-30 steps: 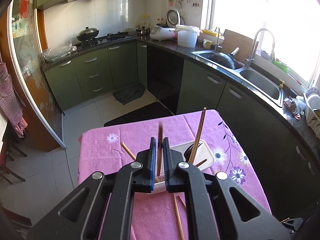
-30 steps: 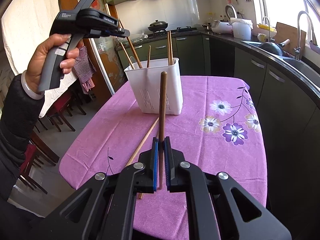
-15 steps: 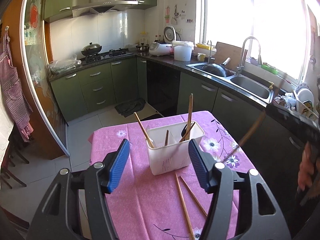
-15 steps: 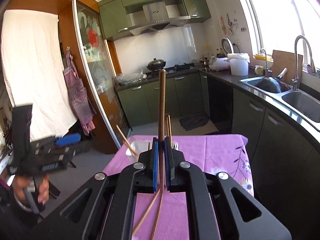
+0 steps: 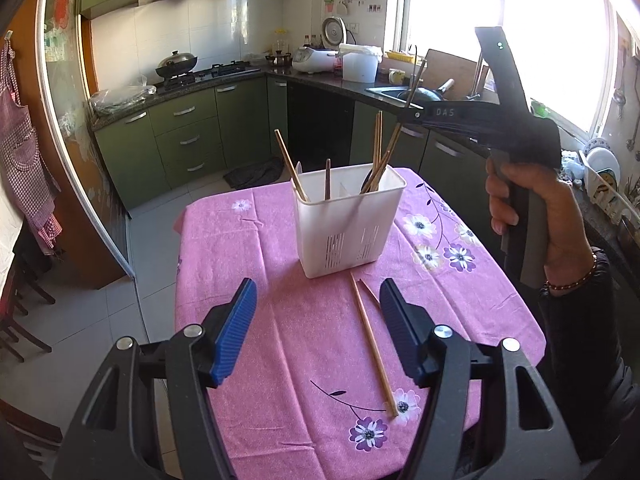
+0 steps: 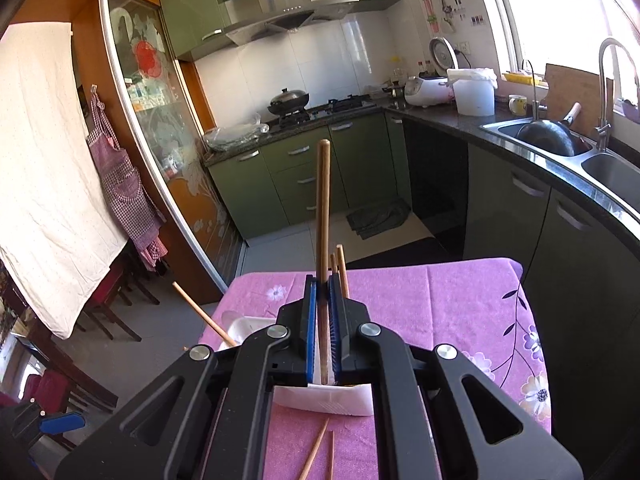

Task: Organize utensils
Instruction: 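Lift both chopsticks over the white holder, drop them in, open both tools, then move both tools back toward the last two chopsticks on the tablecloth, then grasp one wooden chopstick upright with the left tool while the right tool approaches the other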

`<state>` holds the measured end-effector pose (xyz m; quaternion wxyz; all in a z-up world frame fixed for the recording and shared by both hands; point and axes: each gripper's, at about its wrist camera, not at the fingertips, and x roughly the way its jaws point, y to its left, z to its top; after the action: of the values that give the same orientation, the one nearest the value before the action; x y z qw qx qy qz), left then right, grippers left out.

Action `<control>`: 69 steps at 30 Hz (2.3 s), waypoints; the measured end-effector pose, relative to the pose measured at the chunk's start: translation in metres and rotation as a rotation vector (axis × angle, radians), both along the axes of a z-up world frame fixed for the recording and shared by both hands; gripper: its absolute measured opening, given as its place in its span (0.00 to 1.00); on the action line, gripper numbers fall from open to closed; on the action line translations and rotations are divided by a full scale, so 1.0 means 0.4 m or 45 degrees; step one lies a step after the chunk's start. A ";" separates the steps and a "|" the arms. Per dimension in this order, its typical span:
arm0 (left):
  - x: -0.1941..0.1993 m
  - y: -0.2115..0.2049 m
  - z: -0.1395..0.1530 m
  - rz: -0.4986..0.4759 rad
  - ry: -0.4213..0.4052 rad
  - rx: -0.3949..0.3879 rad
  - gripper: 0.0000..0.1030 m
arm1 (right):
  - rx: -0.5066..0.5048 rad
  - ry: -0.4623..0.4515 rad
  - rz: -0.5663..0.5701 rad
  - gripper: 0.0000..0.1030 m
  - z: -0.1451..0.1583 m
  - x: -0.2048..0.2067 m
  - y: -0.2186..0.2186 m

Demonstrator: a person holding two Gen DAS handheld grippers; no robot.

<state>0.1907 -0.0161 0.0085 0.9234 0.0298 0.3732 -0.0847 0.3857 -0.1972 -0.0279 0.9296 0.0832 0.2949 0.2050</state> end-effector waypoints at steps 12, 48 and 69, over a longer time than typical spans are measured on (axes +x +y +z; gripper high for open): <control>0.083 -0.112 -0.147 -0.067 0.220 0.043 0.62 | -0.034 -0.032 0.038 0.18 -0.077 -0.244 -0.086; 0.311 -0.249 -0.486 0.070 0.648 0.121 0.19 | -0.107 0.356 -0.029 0.25 -0.463 -0.307 -0.219; 0.195 -0.190 -0.300 0.028 0.414 0.034 0.07 | -0.114 0.355 -0.008 0.29 -0.457 -0.317 -0.207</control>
<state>0.2688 -0.0920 -0.1115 0.8513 0.0238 0.5190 -0.0734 0.2590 -0.2801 -0.2106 0.8829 0.0703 0.4299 0.1751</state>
